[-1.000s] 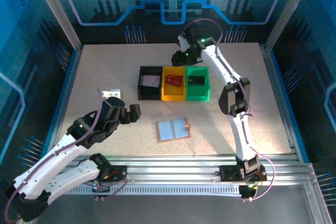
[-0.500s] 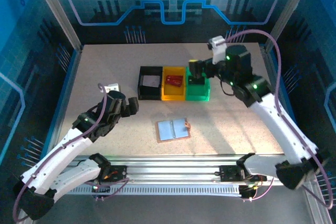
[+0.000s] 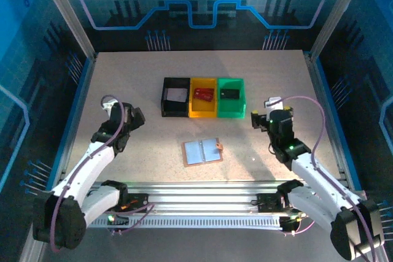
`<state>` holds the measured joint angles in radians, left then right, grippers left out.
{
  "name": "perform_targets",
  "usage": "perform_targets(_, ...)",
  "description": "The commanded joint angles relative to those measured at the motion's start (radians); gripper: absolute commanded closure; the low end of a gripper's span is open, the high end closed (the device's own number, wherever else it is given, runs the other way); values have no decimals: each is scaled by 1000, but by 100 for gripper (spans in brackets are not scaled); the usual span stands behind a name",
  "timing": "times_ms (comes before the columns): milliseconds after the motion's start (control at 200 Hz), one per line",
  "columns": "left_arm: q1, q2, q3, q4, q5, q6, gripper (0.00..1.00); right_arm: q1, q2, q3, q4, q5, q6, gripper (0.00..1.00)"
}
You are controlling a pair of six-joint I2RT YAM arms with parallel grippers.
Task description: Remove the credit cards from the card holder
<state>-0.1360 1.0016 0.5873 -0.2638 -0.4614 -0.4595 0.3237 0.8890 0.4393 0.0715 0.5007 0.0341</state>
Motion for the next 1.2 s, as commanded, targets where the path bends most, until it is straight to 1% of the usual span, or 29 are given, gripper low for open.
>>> perform_targets(0,30,50,-76,328,36,112,1,-46,81,-39,318,47,-73,0)
perform_targets(15,33,63,-85,360,45,129,1,-52,103,-40,335,53,-65,0)
perform_targets(40,46,88,-66,342,68,134,1,-62,135,-45,364,58,-53,0)
perform_targets(85,52,138,-44,375,85,159,1,-70,181,-59,418,66,-22,0)
perform_targets(140,55,179,-36,446,132,220,1,-84,234,-94,542,19,-34,0)
perform_targets(180,55,192,-49,508,148,254,1,-90,284,-113,635,18,-45,0)
perform_targets(235,55,210,-92,619,131,286,1,-107,362,-132,751,13,-43,0)
perform_targets(295,59,249,-142,711,104,303,1,-114,425,-124,788,36,-40,0)
perform_targets(370,64,302,-204,865,84,311,1,-124,497,-137,885,-11,-61,0)
perform_targets(405,65,309,-204,880,86,304,1,-126,537,-141,924,-14,-61,0)
perform_targets(455,69,339,-197,925,108,352,1,-132,595,-147,1015,-26,-76,0)
perform_targets(475,69,348,-187,918,108,363,1,-131,597,-139,1002,-42,-81,0)
perform_targets(505,73,359,-179,919,121,378,1,-137,590,-119,937,-79,-76,0)
perform_targets(545,76,381,-183,976,144,416,1,-161,597,-98,903,-116,-64,0)
perform_targets(605,86,436,-216,1100,174,433,1,-205,613,-87,855,-235,-30,0)
perform_targets(645,87,480,-230,1164,151,426,1,-211,669,-93,949,-210,-35,0)
perform_targets(660,89,495,-232,1185,159,426,1,-210,673,-96,972,-204,-35,0)
perform_targets(685,89,522,-231,1195,164,426,1,-213,652,-85,924,-213,-26,0)
perform_targets(720,88,566,-224,1254,168,450,1,-218,642,-56,835,-211,-10,0)
perform_targets(775,97,538,-210,1168,186,424,1,-229,656,-64,877,-225,-12,0)
perform_targets(825,106,556,-222,1225,197,425,1,-233,648,-60,848,-232,-2,0)
perform_targets(875,107,543,-216,1189,199,418,1,-233,653,-66,871,-231,-7,0)
perform_targets(925,107,553,-221,1216,198,424,1,-235,652,-66,867,-231,-3,0)
perform_targets(1196,105,548,-222,1212,196,426,1,-230,653,-64,867,-231,-13,0)
